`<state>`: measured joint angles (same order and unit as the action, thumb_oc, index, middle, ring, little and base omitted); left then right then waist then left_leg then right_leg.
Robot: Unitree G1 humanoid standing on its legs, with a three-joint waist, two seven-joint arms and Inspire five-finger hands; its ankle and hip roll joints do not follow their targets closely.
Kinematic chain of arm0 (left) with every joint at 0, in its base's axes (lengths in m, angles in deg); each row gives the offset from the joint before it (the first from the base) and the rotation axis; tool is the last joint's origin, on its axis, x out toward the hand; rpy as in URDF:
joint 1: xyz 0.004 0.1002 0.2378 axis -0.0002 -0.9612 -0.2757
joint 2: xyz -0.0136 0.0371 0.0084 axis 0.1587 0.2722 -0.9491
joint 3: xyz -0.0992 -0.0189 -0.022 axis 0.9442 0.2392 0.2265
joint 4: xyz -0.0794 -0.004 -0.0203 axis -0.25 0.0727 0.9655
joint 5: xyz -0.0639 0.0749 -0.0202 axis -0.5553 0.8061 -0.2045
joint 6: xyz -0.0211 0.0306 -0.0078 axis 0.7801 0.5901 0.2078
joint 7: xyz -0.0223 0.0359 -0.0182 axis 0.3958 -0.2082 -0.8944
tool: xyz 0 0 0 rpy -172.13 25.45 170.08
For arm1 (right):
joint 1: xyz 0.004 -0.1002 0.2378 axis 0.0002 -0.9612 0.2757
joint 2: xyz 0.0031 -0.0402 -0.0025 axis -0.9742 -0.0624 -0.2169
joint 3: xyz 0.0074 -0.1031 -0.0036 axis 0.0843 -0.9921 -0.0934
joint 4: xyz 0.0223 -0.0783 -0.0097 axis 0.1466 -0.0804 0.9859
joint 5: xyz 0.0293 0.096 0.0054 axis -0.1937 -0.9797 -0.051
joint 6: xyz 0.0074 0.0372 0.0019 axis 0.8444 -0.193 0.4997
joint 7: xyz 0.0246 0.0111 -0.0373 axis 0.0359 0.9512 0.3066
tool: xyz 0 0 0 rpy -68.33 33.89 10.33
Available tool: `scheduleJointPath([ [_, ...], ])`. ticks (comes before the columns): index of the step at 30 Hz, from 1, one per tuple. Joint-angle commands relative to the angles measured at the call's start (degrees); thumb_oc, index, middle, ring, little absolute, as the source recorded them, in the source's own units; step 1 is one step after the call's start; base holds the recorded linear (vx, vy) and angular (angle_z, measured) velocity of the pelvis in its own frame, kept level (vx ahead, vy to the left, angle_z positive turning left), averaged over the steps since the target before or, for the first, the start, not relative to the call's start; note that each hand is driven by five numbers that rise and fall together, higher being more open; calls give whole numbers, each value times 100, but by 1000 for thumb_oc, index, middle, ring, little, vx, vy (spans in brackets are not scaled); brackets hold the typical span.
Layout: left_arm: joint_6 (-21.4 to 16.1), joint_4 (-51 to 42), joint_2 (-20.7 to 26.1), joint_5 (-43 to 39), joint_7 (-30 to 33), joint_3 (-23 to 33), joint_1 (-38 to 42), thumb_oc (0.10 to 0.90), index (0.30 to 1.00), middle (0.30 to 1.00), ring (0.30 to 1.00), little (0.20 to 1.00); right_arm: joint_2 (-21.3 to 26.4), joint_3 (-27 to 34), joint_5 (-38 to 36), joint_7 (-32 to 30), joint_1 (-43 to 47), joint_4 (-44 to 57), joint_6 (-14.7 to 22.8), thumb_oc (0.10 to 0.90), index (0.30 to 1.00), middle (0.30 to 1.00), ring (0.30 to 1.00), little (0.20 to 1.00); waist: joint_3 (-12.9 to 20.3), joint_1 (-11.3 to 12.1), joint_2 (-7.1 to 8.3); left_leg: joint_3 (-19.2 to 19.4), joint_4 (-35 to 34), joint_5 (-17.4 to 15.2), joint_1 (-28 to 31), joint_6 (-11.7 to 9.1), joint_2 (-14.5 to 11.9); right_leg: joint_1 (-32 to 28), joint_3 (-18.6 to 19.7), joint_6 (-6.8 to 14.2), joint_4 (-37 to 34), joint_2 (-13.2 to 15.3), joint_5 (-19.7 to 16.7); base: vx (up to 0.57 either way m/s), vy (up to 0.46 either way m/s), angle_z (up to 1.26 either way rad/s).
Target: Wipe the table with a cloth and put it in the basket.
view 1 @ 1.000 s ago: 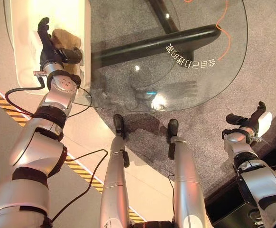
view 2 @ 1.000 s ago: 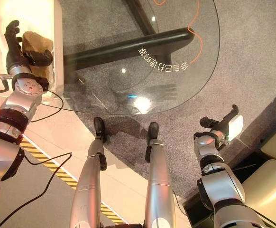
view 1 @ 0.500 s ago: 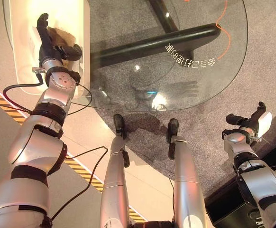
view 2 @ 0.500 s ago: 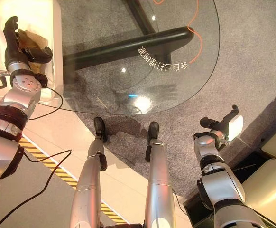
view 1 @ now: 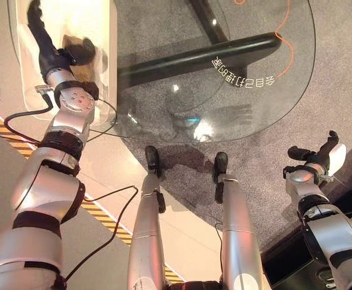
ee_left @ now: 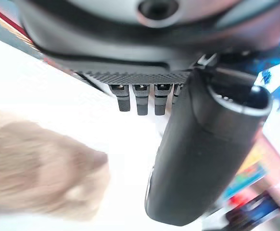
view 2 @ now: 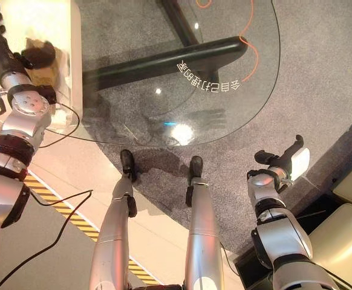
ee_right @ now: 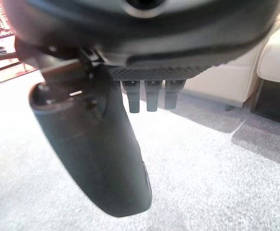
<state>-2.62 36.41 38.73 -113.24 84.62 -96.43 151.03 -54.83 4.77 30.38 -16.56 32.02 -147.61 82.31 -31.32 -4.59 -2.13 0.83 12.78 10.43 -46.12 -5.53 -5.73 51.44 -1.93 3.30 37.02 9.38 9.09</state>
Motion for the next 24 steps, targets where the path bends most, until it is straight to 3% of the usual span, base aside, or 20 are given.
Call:
scheduleJointPath([
  [1, -595, -405, 514, -56, 256, 443, 178, 800, 900, 900, 900, 900, 360, -28, -279, 293, -326, -156, 199, 800, 900, 900, 900, 900, 153, 83, -58, 32, 683, -1023, 320, 215, -4, -641, -116, 133, -1460, -29, -855, -20, -76, 6],
  [7, -713, -693, 773, -210, 110, 548, 21, 800, 900, 900, 900, 900, 373, 126, -409, 518, -669, -207, 300, 800, 900, 900, 900, 900, 153, 131, -15, 65, 484, -983, 807, 191, -14, -1144, -190, 196, -1649, 4, -888, -6, -33, 2],
  [14, -810, -1082, 1133, -583, -252, 1046, -623, 800, 900, 900, 900, 900, 297, 408, -383, 601, -1178, -148, 188, 800, 900, 900, 900, 900, 164, 248, 12, 85, 5, -913, 1810, 165, 12, -2154, -296, 265, -2070, 67, -936, 17, -55, 4],
  [20, -833, -1194, 1253, -778, -774, 1674, -1661, 800, 900, 900, 900, 900, 168, 588, -278, 761, -1830, -25, 123, 800, 900, 900, 900, 900, 655, 376, 37, 88, -557, -799, 2442, 139, 57, -2845, -385, 298, -2610, 88, -1040, 54, -39, 3],
  [24, -980, -1247, 1062, -1176, -1225, 2286, -2731, 800, 900, 900, 900, 900, 36, 755, -156, 896, -2438, 19, 167, 800, 900, 900, 900, 900, 1011, 477, 29, 84, -965, -728, 2918, 129, 88, -3393, -470, 313, -2998, 107, -1097, 78, -17, 0],
])
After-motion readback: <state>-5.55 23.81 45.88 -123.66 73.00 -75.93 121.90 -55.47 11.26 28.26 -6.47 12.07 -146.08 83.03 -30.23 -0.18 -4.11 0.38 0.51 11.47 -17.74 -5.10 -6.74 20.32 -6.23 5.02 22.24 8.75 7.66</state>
